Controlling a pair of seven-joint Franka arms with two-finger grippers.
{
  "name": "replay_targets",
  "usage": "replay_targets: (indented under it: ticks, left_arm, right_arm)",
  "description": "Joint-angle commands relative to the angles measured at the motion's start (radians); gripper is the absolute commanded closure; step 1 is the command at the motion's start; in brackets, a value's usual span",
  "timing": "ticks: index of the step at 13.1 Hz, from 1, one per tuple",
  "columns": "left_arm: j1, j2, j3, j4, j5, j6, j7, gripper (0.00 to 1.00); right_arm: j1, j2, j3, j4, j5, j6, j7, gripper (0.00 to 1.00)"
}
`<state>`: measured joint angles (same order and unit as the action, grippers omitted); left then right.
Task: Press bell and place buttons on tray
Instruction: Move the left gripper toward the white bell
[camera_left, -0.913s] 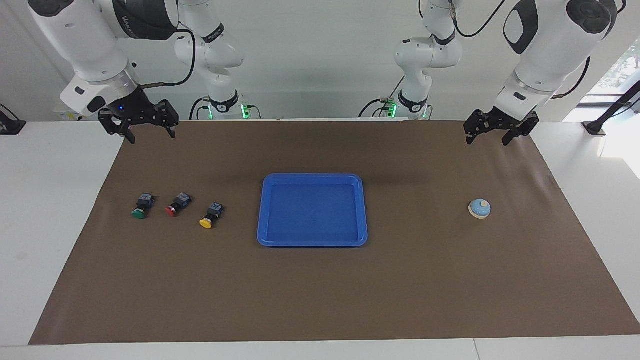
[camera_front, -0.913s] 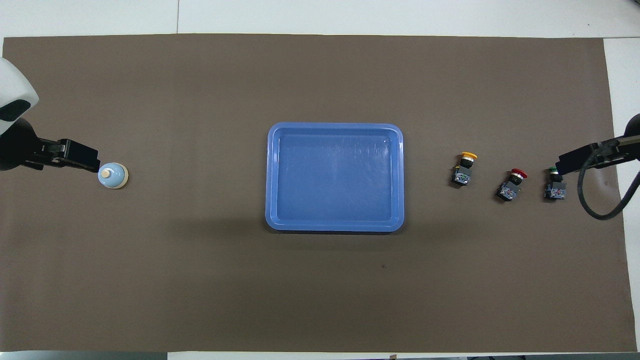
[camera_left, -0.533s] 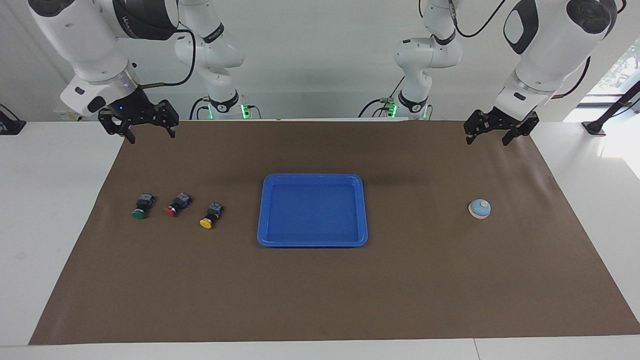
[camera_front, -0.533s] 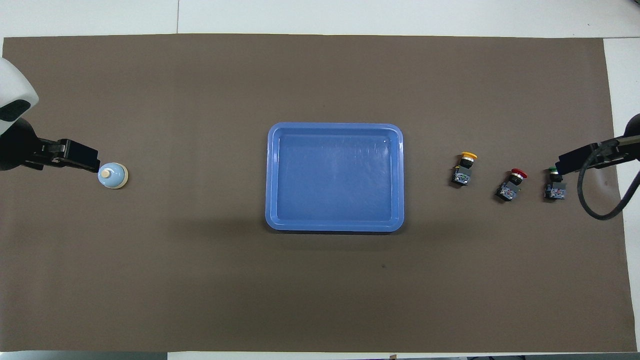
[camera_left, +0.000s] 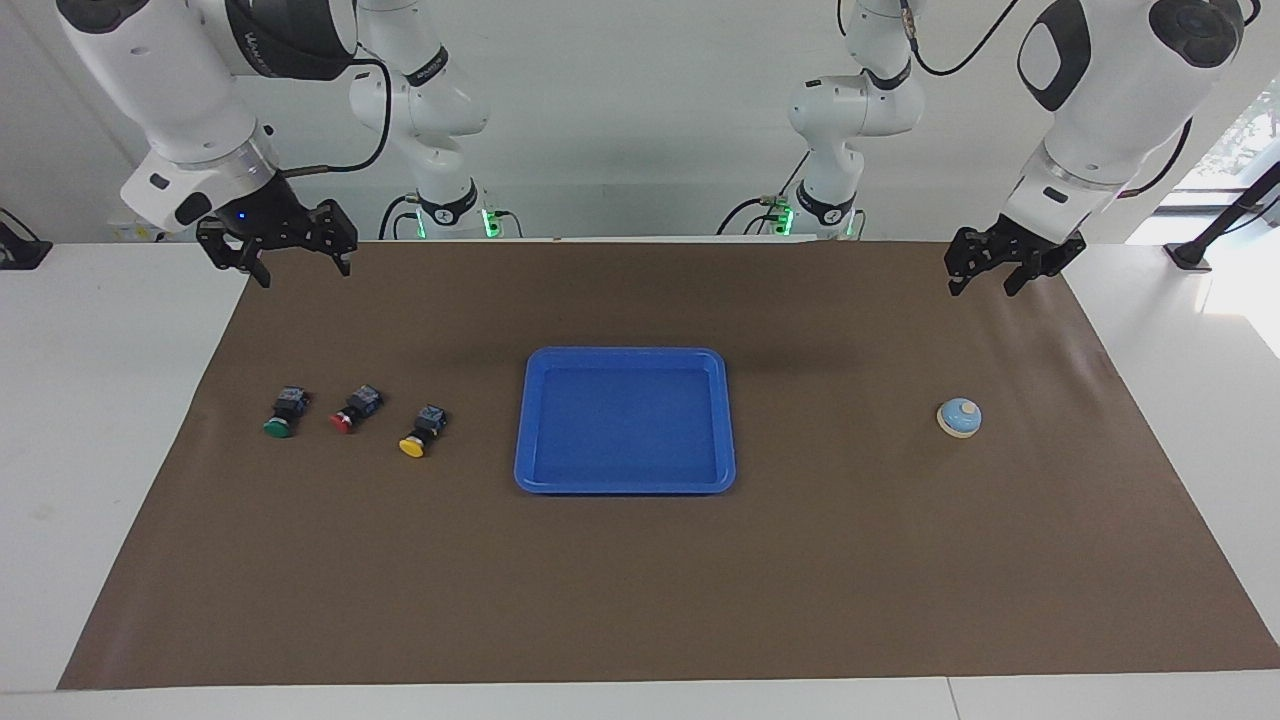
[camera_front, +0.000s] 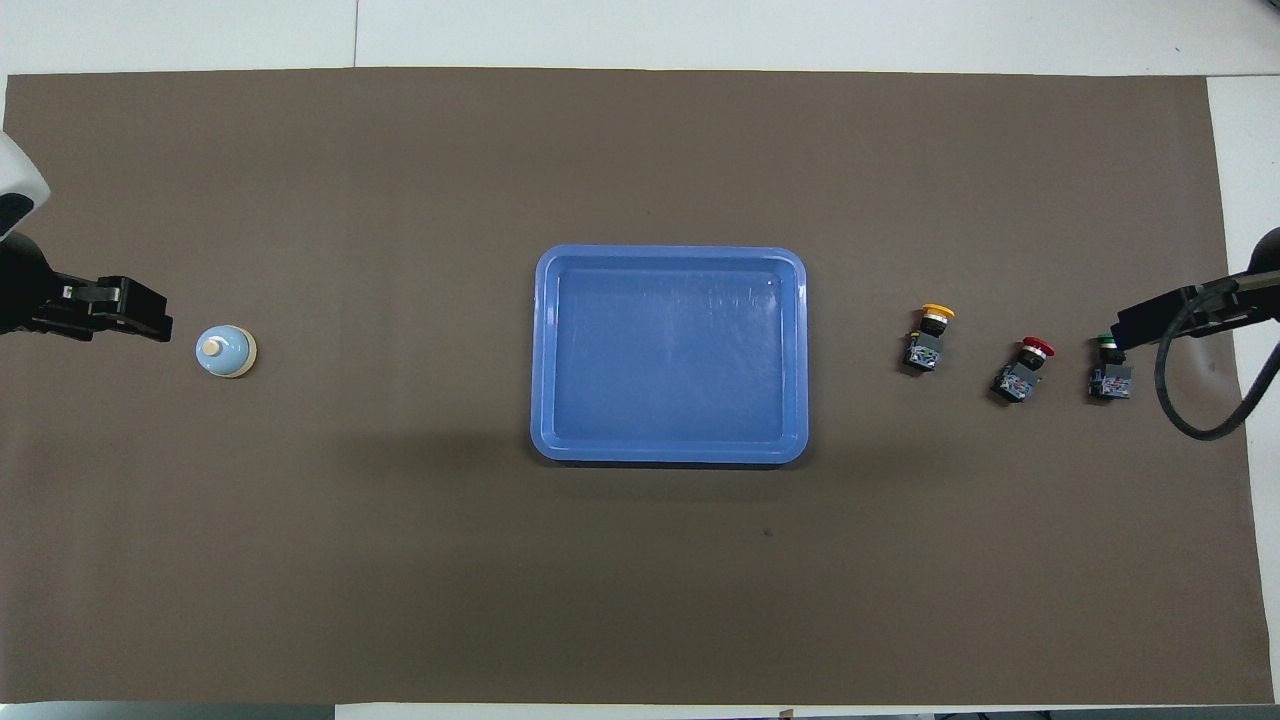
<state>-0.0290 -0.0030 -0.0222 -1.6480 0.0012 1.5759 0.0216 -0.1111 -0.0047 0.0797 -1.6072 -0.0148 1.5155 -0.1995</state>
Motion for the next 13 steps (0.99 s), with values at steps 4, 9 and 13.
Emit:
replay_targets:
  ticks: [4,9,13]
  left_arm:
    - [0.124,0.111,-0.004,-0.081,0.008,0.148,-0.014,1.00]
    - [0.143,0.204,-0.004,-0.177,0.011,0.377,-0.015,1.00]
    - [0.143,0.196,-0.002,-0.320,0.011,0.484,-0.011,1.00]
  right_arm:
    - [-0.006,-0.009,0.000,-0.002,-0.010,-0.017,-0.015,0.00]
    - [-0.004,-0.009,0.000,-0.002,-0.010,-0.017,-0.015,0.00]
    - [-0.006,-0.009,0.000,-0.002,-0.010,-0.017,-0.015,0.00]
